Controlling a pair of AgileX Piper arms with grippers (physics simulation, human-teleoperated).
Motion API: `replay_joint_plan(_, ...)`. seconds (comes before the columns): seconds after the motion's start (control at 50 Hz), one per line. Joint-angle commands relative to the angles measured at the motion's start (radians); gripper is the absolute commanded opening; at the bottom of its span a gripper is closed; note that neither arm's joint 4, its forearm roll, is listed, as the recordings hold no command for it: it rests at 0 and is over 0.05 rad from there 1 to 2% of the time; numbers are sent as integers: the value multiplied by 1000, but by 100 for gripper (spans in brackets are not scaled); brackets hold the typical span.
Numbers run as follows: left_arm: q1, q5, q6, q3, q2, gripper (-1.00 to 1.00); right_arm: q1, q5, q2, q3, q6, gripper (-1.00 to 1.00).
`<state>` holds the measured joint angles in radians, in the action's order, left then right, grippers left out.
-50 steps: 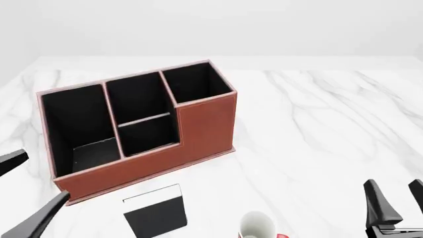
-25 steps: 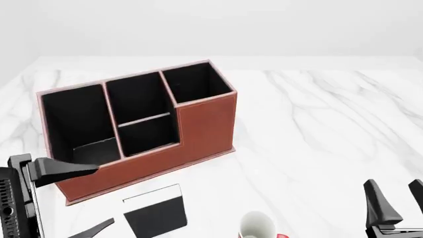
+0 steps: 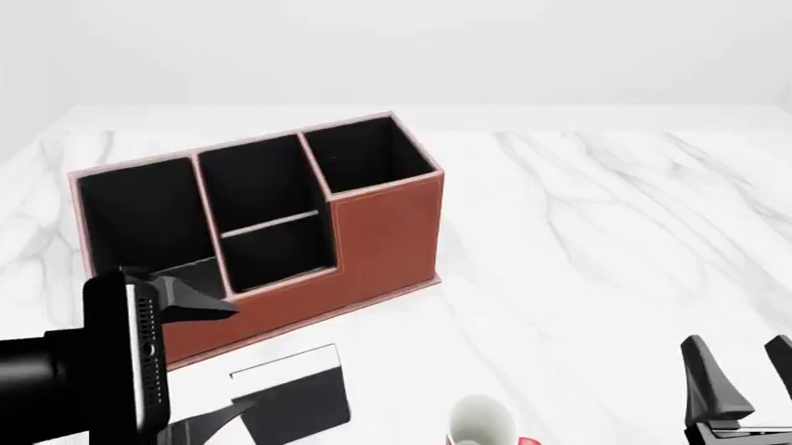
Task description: Pick up the book and place it in the front compartment of the caddy.
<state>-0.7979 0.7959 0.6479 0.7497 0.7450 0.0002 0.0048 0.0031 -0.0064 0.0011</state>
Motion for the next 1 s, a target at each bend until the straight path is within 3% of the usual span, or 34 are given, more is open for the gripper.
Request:
replay_joint_plan(0.02,51,-28,-5,-17,81,100,0,-2,0,1,-1,100)
replay_joint_plan(0.3,43,-58,-37,-20,136,100,0,-2,0,1,0,100)
replay_joint_plan(0.82,89,-112,-12,-45,214,100,0,-2,0,1,-1,100)
replay_joint_plan(1.0,74,-155,-32,-67,235,100,0,-1,0,1,-1,100)
